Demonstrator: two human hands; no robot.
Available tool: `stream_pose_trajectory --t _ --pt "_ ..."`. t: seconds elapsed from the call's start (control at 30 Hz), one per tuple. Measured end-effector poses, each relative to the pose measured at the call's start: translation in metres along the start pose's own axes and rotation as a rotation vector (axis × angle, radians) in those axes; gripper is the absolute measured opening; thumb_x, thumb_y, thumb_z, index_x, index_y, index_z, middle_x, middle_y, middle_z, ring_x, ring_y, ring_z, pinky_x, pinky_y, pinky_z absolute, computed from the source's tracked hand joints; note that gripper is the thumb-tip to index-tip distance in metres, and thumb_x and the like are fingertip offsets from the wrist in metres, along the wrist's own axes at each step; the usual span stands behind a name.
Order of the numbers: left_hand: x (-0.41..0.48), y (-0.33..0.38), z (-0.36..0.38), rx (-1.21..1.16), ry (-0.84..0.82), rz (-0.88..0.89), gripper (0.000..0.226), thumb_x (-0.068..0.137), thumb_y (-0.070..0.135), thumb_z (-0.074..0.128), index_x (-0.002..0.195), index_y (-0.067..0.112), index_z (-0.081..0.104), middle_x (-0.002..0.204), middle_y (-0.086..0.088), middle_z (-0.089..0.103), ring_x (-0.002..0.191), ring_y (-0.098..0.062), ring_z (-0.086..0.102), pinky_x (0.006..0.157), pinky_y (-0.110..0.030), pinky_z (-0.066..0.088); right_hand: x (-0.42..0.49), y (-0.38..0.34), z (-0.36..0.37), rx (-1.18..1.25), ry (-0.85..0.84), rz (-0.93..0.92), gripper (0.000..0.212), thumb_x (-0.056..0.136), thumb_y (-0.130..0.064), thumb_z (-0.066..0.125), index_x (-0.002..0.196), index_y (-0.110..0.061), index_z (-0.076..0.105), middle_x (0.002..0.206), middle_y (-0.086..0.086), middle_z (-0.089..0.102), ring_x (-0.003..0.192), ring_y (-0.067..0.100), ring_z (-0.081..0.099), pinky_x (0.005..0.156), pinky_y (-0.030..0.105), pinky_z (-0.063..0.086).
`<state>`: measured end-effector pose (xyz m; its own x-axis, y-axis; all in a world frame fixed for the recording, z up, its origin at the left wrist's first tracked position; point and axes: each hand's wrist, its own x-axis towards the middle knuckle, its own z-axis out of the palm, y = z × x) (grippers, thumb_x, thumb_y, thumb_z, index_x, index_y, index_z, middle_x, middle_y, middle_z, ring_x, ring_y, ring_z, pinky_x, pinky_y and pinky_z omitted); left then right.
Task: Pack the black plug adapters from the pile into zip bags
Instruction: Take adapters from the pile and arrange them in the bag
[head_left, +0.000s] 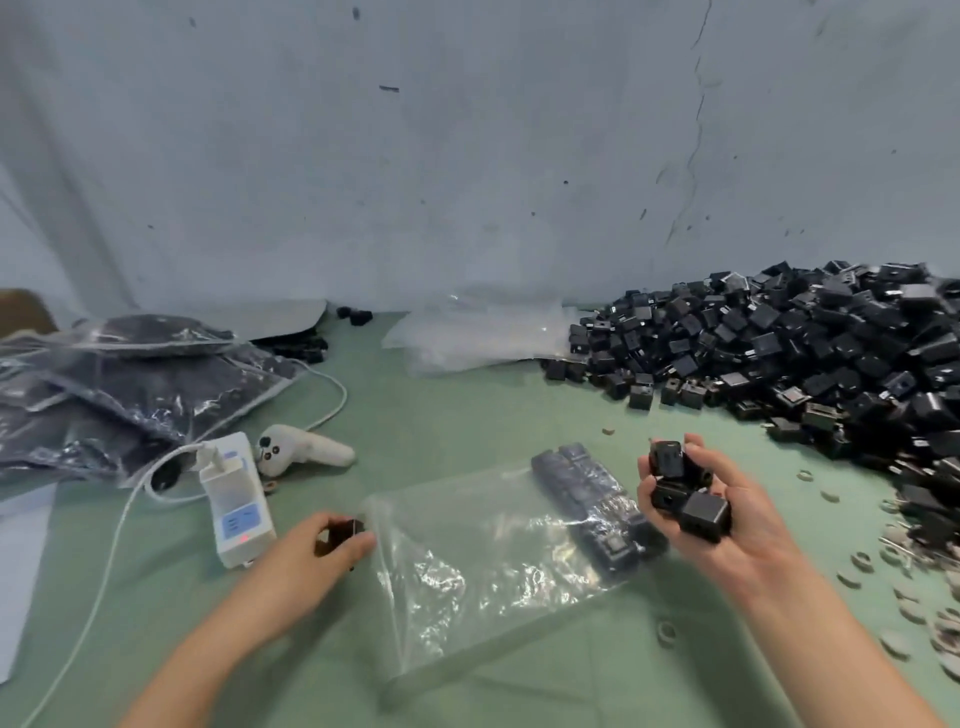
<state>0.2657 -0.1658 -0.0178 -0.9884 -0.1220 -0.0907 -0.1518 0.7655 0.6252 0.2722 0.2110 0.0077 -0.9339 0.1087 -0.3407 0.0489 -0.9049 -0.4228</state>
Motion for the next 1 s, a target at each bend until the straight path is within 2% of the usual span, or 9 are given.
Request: stream_pose_trajectory --t 0.13,0.23,0.33,0.43,0.57,0.63,0.73,0.87,1.0 --pt "0.001 -0.005 0.001 -0.004 -0.126 0.053 0.042 0.088 0.036 0.071 0.121 0.044 0.045 0.105 0.019 0.059 0.087 -0.002 0.06 0.075 -0.023 0.046 -0.003 0.005 -0.004 -0.053 0.021 -0.007 0.042 0.071 -0.008 0.072 0.111 -0.02 0.064 0.126 0.024 0.06 0.102 0.031 0.066 0.062 0.035 0.058" --pt "-0.001 -0.006 0.005 0.078 -0.102 0.075 0.035 0.086 0.032 0.072 0.109 0.037 0.046 0.098 0.014 0.062 0.081 0.002 0.058 0.065 -0.013 0.04 -0.007 0.007 -0.008 -0.07 0.031 -0.002 0.044 0.072 -0.007 0.072 0.113 -0.021 0.064 0.125 0.025 0.06 0.107 0.03 0.065 0.062 0.035 0.057" --pt "-0.004 -0.003 0.007 0.126 -0.117 0.15 0.023 0.085 0.037 0.073 0.098 0.04 0.054 0.091 0.02 0.064 0.077 0.009 0.057 0.062 -0.008 0.039 -0.01 0.008 -0.01 -0.074 0.022 0.008 0.046 0.071 -0.007 0.073 0.114 -0.021 0.065 0.121 0.023 0.063 0.101 0.031 0.068 0.064 0.036 0.057" --pt "-0.007 -0.002 0.004 0.127 -0.194 0.219 0.02 0.086 0.037 0.073 0.099 0.042 0.059 0.099 0.019 0.067 0.086 0.005 0.062 0.077 -0.011 0.046 -0.016 0.007 -0.013 -0.067 -0.001 0.021 0.046 0.071 -0.007 0.074 0.114 -0.022 0.067 0.113 0.022 0.07 0.097 0.032 0.07 0.064 0.037 0.058" --pt "-0.015 -0.004 -0.02 0.139 -0.47 0.188 0.035 0.071 0.059 0.069 0.105 0.054 0.064 0.093 0.024 0.07 0.087 0.002 0.065 0.086 -0.015 0.049 -0.022 0.005 -0.021 -0.065 -0.032 0.039 0.042 0.073 -0.008 0.074 0.112 -0.023 0.067 0.109 0.02 0.072 0.099 0.032 0.069 0.065 0.037 0.058" --pt "-0.019 -0.005 -0.026 0.157 -0.553 0.181 0.036 0.07 0.062 0.067 0.105 0.066 0.059 0.08 0.031 0.065 0.075 0.005 0.06 0.079 -0.01 0.046 -0.023 0.003 -0.021 -0.062 -0.038 0.038 0.041 0.073 -0.008 0.074 0.111 -0.023 0.067 0.108 0.02 0.072 0.099 0.033 0.069 0.065 0.037 0.058" --pt "-0.021 -0.002 -0.02 0.168 -0.469 0.228 0.04 0.084 0.048 0.069 0.108 0.074 0.049 0.077 0.024 0.055 0.066 0.005 0.05 0.068 -0.009 0.041 -0.02 0.002 -0.016 -0.069 -0.032 0.031 0.043 0.073 -0.007 0.073 0.112 -0.023 0.067 0.108 0.019 0.073 0.1 0.031 0.069 0.065 0.038 0.058" --pt "-0.015 0.0 -0.004 -0.014 -0.247 0.328 0.055 0.093 0.036 0.066 0.138 0.054 0.04 0.114 0.014 0.056 0.096 0.004 0.055 0.084 -0.012 0.042 -0.012 0.004 -0.011 -0.083 -0.019 0.031 0.043 0.071 -0.007 0.074 0.111 -0.023 0.068 0.11 0.02 0.072 0.1 0.032 0.069 0.065 0.038 0.058" --pt "-0.009 0.005 0.011 -0.144 -0.03 0.395 0.026 0.091 0.043 0.065 0.114 0.053 0.057 0.104 0.028 0.063 0.1 0.01 0.055 0.079 -0.013 0.04 -0.005 0.004 -0.009 -0.111 -0.017 0.034 0.04 0.072 -0.008 0.073 0.109 -0.022 0.068 0.115 0.02 0.069 0.093 0.031 0.071 0.064 0.037 0.058"
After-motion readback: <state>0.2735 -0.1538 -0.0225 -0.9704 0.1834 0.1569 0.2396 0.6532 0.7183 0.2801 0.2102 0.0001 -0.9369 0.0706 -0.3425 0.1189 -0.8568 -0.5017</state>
